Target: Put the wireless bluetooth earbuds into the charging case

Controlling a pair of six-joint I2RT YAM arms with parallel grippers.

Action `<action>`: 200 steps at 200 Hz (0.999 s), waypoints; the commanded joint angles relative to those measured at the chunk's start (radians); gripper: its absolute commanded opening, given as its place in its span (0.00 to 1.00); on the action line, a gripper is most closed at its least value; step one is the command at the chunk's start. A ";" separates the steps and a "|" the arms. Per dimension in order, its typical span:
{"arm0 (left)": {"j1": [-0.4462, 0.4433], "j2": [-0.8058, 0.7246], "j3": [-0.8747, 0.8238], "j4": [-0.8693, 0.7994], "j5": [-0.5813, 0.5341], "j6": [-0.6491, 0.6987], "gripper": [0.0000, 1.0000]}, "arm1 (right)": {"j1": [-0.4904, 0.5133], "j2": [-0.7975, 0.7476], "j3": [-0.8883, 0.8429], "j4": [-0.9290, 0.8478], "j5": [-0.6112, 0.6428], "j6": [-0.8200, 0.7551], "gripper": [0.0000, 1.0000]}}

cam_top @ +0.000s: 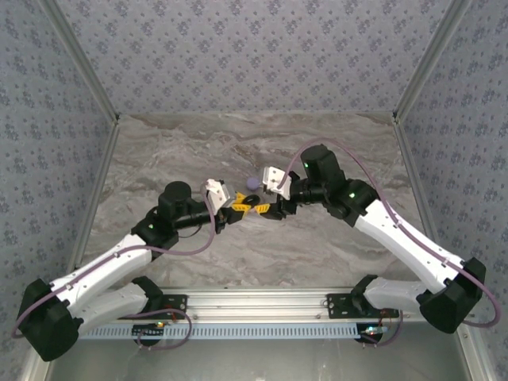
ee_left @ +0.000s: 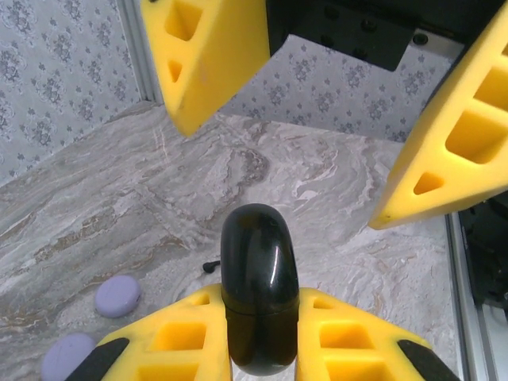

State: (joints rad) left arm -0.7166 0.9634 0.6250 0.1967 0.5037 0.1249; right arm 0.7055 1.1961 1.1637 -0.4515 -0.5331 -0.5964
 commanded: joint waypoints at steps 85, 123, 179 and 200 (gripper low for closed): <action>-0.011 0.003 0.038 -0.002 0.003 0.038 0.06 | 0.012 0.129 0.132 -0.200 -0.070 -0.063 0.55; -0.009 0.004 0.041 0.006 0.002 0.035 0.06 | 0.012 0.150 0.143 -0.210 -0.077 -0.065 0.46; -0.010 0.011 0.037 0.005 -0.002 0.029 0.09 | 0.009 0.146 0.161 -0.229 -0.074 -0.067 0.28; -0.010 0.011 0.031 0.003 -0.003 0.028 0.32 | 0.006 0.140 0.164 -0.231 -0.073 -0.067 0.28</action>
State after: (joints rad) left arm -0.7223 0.9668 0.6250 0.1837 0.5114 0.1520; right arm 0.7090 1.3453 1.2877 -0.6575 -0.5758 -0.6640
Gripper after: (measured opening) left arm 0.226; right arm 0.286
